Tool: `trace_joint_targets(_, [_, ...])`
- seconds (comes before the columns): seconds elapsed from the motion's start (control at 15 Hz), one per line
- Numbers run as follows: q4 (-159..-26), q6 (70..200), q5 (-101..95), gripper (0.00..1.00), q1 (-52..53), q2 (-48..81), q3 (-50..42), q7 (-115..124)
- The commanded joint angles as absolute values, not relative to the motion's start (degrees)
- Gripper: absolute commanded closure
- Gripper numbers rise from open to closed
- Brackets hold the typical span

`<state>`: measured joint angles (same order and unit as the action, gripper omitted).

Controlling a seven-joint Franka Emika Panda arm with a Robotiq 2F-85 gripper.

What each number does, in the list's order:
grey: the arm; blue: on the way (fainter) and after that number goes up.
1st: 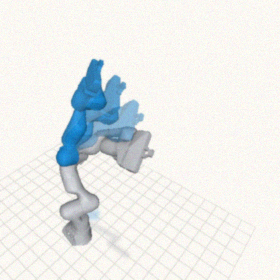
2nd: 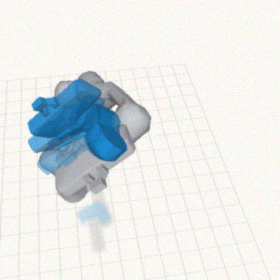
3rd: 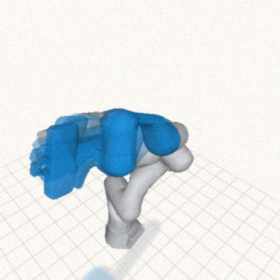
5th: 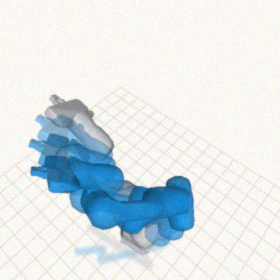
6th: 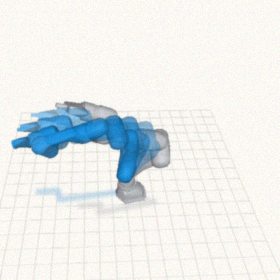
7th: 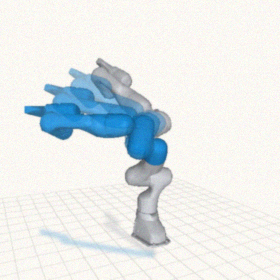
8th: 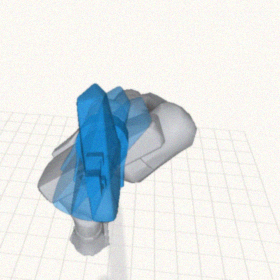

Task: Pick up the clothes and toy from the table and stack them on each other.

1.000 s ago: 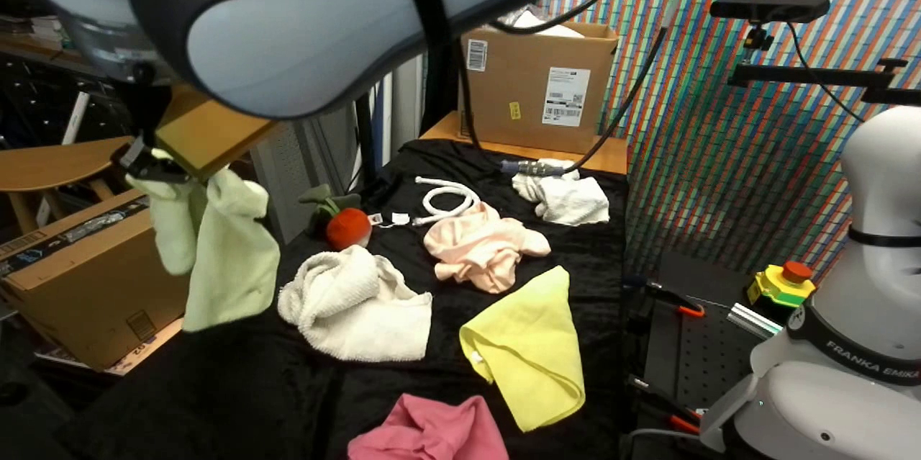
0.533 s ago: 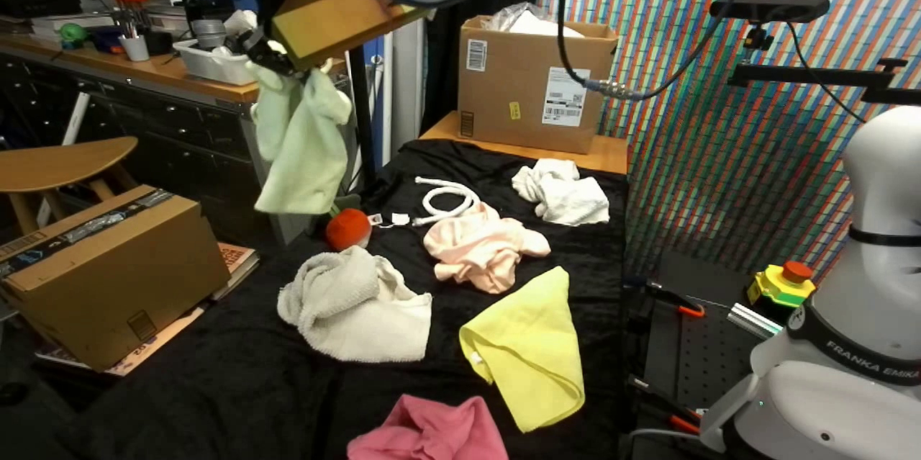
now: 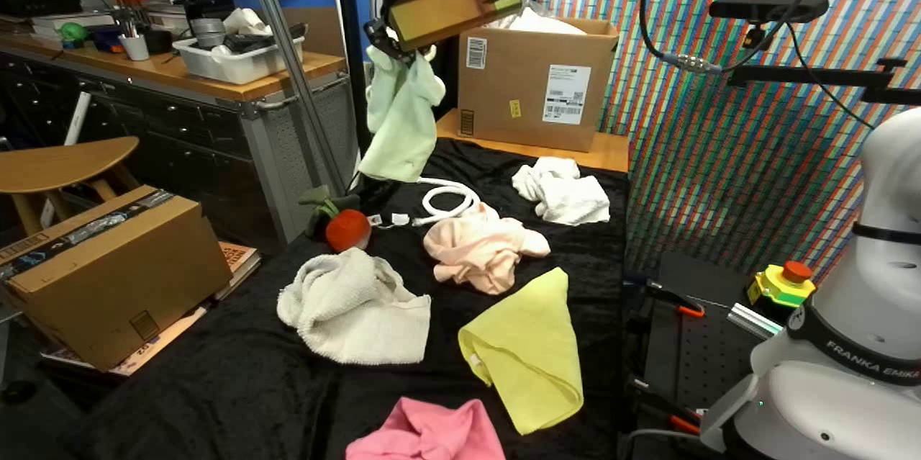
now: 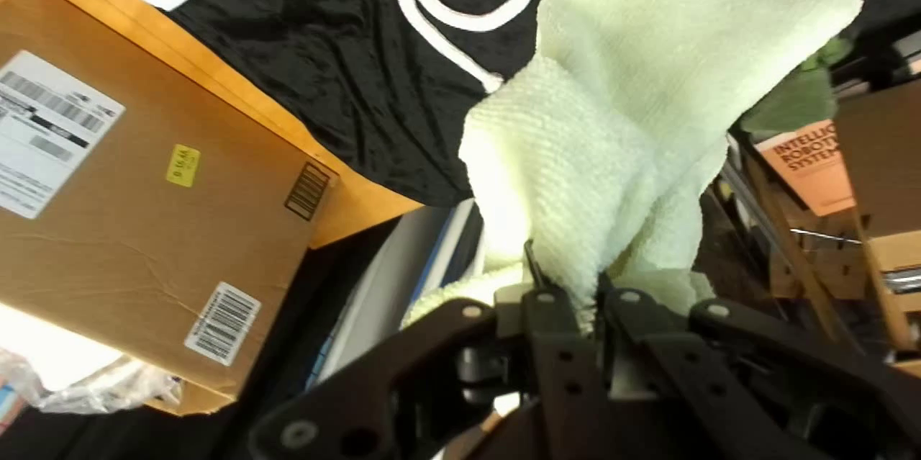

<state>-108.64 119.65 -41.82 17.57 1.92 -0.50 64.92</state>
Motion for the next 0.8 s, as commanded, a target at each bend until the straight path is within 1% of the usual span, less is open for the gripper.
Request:
trace_joint_targets(0.0, [-113.10,120.94,-41.55,0.95,11.35,-0.44,0.95,67.90])
trace_joint_targets(0.33, [-112.27,123.43,-38.88,0.96,5.50,2.47,-0.17,67.71])
trace_joint_targets(0.67, [-111.67,125.50,-36.28,0.97,2.90,4.33,-0.51,65.90])
trace_joint_targets(0.73, [-111.95,125.72,-35.75,0.67,2.84,4.35,-0.39,65.32])
